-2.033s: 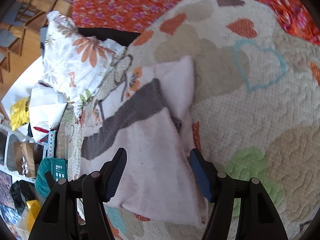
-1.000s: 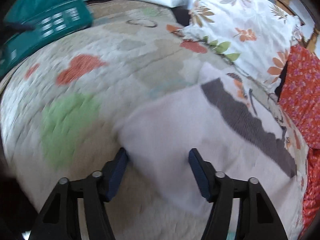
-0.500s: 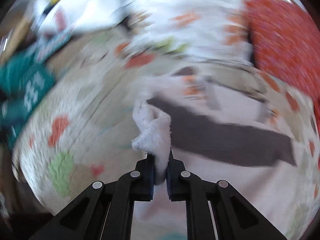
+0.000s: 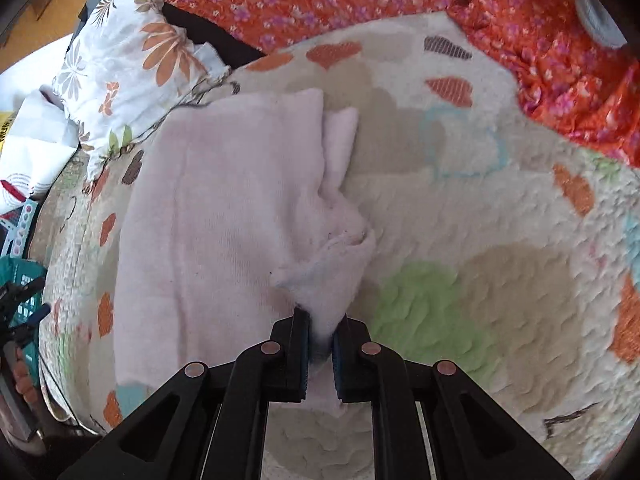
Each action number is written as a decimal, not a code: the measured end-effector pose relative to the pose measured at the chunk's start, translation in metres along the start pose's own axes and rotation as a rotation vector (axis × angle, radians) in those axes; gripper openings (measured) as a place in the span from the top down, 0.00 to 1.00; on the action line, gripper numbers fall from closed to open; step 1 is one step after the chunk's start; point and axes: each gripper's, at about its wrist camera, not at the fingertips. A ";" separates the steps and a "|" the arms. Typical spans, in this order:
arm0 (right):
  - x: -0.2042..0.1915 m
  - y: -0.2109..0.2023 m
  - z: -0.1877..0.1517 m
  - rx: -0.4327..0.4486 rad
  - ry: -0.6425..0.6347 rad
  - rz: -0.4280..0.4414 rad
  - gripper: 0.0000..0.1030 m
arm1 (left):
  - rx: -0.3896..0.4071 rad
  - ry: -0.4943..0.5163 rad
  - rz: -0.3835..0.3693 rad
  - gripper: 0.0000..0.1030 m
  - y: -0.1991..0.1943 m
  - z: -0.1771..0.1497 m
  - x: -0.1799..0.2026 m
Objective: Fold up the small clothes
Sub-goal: 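Fold the held side over the sweater body with the right gripper and release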
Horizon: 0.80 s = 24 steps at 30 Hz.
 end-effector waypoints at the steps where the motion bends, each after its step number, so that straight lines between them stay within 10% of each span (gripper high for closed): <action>1: -0.004 0.000 -0.001 0.001 -0.022 -0.010 0.90 | -0.008 0.013 -0.002 0.35 0.003 -0.003 0.006; 12: 0.002 0.007 -0.017 -0.018 -0.067 -0.052 0.85 | -0.049 0.113 -0.057 0.35 0.018 -0.017 0.059; 24: 0.050 -0.040 -0.009 0.188 0.217 0.042 0.49 | -0.035 0.100 -0.031 0.35 0.013 -0.014 0.044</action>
Point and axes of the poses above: each gripper's, at about its wrist camera, not at the fingertips, and y roughly the way its jaws point, x to its right, z to its top, and after that the axes turned 5 degrees about z, right-handed
